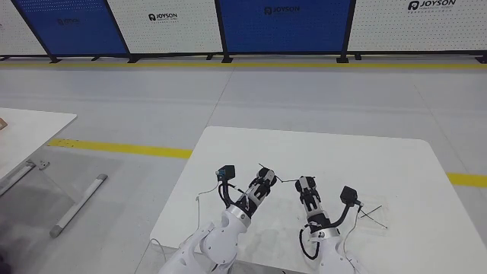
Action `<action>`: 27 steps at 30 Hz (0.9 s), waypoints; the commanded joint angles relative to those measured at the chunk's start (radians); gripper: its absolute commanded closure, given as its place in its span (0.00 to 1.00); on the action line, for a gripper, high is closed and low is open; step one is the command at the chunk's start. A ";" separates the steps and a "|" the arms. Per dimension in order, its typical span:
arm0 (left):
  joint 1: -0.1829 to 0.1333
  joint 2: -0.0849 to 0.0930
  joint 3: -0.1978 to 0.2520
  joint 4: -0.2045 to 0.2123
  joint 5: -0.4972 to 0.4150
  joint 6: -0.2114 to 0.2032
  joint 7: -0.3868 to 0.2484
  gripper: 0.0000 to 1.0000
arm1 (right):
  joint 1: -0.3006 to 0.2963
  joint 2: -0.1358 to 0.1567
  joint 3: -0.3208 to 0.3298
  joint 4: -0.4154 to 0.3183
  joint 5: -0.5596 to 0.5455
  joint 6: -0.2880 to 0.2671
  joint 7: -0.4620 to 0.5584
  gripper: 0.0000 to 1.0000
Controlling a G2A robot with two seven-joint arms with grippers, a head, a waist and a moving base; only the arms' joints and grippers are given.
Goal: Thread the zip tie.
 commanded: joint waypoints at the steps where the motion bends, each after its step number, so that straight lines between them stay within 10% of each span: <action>1: 0.000 0.000 0.000 0.000 0.000 0.000 0.000 1.00 | -0.001 -0.002 0.002 0.000 -0.002 0.001 0.002 1.00; 27: 0.000 0.000 0.000 0.000 0.000 0.000 0.000 1.00 | -0.029 -0.029 0.040 0.007 -0.037 -0.057 0.020 1.00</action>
